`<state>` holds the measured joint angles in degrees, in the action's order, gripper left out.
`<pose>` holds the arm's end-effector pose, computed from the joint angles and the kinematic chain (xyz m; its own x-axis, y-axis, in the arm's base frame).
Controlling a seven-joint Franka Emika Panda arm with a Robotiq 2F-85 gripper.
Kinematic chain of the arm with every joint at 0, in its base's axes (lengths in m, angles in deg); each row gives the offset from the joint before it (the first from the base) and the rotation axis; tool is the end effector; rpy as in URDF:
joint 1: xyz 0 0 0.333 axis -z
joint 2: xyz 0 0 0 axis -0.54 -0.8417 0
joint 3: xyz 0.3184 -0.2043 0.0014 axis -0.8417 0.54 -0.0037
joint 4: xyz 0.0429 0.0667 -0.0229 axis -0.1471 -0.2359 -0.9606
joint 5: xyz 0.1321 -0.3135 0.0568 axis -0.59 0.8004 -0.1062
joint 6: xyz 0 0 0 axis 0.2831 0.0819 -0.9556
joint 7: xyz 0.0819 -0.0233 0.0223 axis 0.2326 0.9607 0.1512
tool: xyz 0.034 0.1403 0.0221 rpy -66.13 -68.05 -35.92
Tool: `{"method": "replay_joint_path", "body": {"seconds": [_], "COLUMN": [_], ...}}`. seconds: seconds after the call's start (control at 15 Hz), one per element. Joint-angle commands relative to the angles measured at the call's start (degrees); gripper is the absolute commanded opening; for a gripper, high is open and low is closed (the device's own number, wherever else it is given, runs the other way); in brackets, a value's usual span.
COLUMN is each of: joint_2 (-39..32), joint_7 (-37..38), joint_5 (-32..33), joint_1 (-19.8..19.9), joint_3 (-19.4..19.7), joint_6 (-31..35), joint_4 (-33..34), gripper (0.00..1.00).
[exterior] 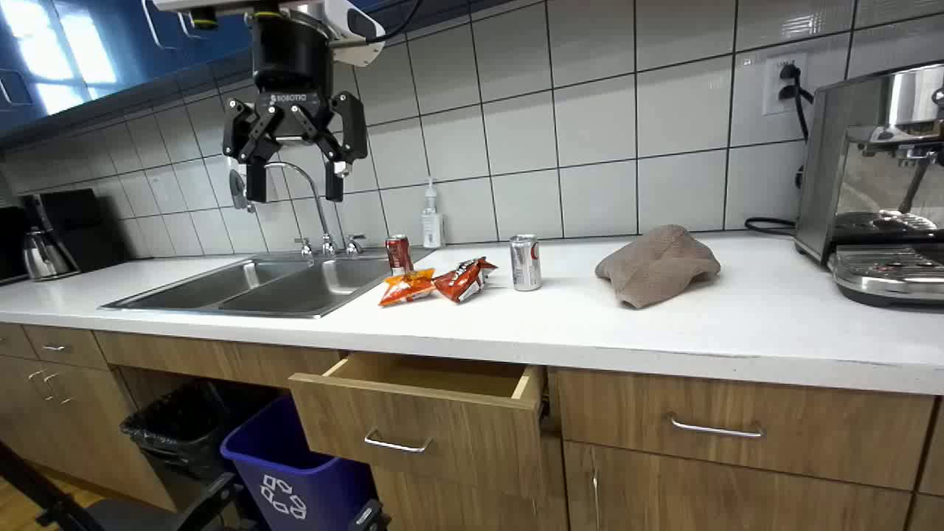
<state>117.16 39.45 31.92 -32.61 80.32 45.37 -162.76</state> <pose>0.2806 -0.0384 0.4819 0.9463 0.1881 -0.2628 0.1638 -0.9802 -0.1117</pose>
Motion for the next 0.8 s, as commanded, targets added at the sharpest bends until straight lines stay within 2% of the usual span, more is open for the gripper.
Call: {"method": "replay_joint_path", "body": {"seconds": [0.0, 0.33, 0.73], "joint_2": [-0.1, -0.1, 0.8], "joint_7": [-0.1, -0.1, 1.0], "joint_5": [-0.1, -0.1, 0.3], "joint_1": [0.3, 0.3, 0.4], "joint_3": [-0.3, -0.3, -0.7], "joint_6": [0.0, 0.0, 4.6], "joint_4": [0.1, 0.1, -1.9], "gripper": [1.00, 1.00, 1.00]}}
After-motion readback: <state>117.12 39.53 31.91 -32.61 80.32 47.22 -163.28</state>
